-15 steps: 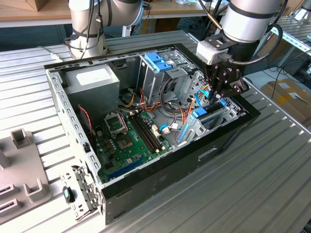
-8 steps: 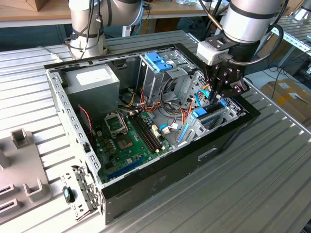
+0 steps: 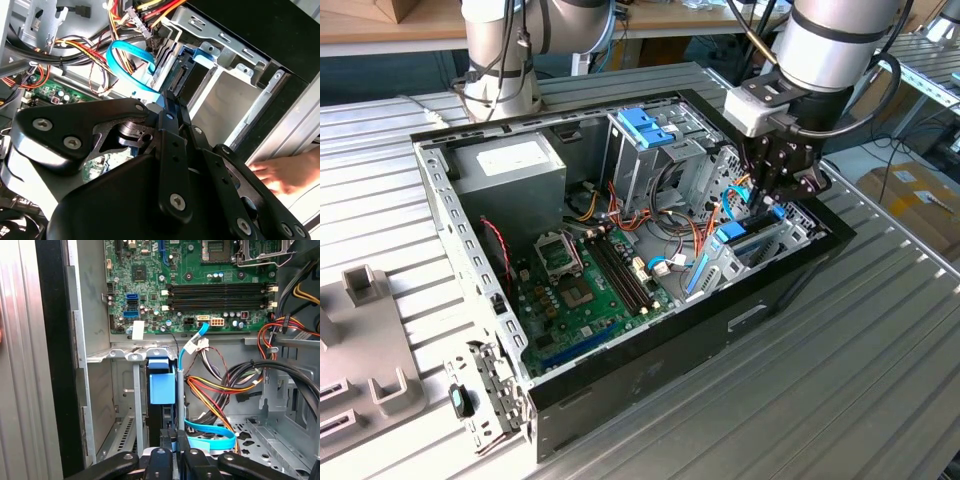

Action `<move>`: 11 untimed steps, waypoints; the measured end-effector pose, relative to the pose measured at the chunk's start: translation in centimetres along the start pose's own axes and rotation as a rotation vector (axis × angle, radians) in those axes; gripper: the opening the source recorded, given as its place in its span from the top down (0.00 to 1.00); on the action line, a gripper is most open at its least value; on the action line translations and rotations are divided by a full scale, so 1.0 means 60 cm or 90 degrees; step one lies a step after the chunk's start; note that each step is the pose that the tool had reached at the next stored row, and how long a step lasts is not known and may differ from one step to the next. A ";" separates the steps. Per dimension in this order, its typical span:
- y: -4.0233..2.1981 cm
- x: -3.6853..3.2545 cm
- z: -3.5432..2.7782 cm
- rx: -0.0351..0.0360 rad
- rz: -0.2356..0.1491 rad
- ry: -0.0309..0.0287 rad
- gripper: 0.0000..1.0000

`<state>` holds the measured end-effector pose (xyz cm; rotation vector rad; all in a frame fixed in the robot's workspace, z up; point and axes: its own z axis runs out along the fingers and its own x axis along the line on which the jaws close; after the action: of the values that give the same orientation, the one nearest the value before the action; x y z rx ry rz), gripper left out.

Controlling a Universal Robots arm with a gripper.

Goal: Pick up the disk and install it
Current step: 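Insert the first disk wire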

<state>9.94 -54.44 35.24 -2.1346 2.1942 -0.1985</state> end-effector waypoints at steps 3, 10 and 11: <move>0.000 0.001 0.000 -0.0001 0.000 -0.0021 0.84; 0.001 0.001 0.005 -0.0001 0.000 -0.0020 0.84; 0.001 0.001 0.006 -0.0001 0.000 -0.0019 0.84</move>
<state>9.95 -54.52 34.90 -2.1332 2.1930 -0.1951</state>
